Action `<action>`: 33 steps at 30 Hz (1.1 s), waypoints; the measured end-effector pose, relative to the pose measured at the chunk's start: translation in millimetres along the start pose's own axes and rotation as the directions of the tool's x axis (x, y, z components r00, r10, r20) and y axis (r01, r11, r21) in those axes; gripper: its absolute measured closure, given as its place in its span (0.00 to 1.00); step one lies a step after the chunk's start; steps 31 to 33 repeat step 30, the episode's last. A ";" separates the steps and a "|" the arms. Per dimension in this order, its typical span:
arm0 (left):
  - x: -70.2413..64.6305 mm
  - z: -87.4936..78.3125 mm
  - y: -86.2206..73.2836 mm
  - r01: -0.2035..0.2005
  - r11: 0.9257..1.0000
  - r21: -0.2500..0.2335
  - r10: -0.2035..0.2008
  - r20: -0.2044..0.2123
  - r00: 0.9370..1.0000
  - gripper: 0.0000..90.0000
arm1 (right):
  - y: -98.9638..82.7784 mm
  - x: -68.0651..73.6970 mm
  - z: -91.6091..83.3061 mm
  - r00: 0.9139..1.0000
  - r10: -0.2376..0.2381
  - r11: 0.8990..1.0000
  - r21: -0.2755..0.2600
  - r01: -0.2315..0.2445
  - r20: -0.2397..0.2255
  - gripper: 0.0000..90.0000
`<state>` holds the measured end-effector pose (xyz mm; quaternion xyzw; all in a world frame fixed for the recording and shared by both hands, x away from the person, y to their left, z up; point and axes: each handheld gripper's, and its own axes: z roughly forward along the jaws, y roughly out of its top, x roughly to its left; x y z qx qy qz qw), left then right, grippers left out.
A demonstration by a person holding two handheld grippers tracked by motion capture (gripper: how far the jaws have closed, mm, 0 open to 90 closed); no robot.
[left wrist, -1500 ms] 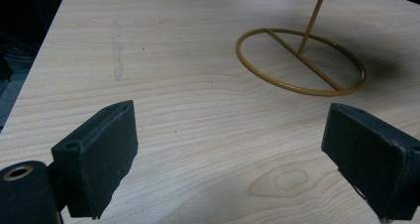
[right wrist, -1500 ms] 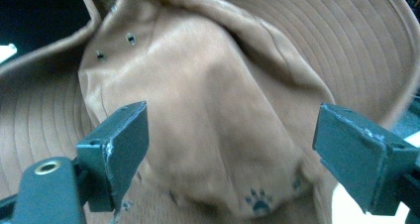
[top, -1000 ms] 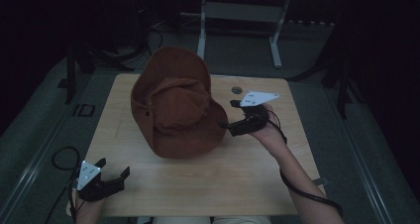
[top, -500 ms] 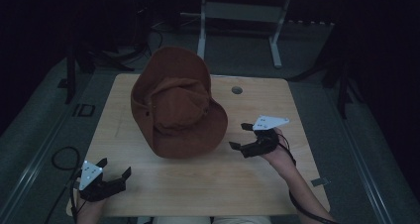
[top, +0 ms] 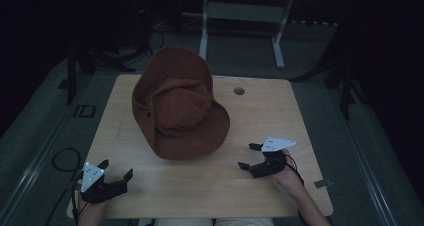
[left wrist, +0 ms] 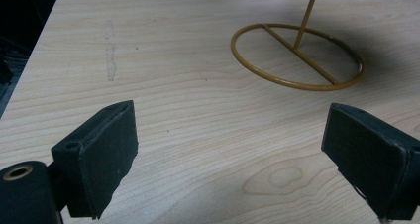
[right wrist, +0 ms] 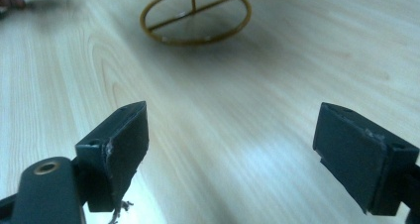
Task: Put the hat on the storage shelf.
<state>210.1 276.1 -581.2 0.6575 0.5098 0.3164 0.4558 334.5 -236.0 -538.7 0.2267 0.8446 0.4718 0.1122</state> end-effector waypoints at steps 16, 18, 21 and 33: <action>-0.7 0.2 -0.3 0.000 1.000 0.002 0.000 -0.004 1.000 0.09 | -42.7 -1.3 -30.5 1.000 -0.010 0.999 0.034 0.009 0.027 0.14; -0.7 0.3 -0.4 -0.001 1.000 0.003 0.001 -0.005 1.000 0.09 | -47.2 -2.3 -34.8 0.999 -0.006 0.999 0.042 0.005 0.033 0.14; -0.6 0.2 -0.4 -0.001 1.000 0.003 0.001 -0.007 1.000 0.09 | -53.3 -5.0 -39.2 0.999 0.010 0.999 0.042 -0.012 0.044 0.14; -0.6 0.6 -0.8 -0.005 1.000 0.010 0.005 -0.009 1.000 0.09 | -57.1 -8.9 -39.4 0.998 0.023 0.999 0.039 -0.025 0.050 0.14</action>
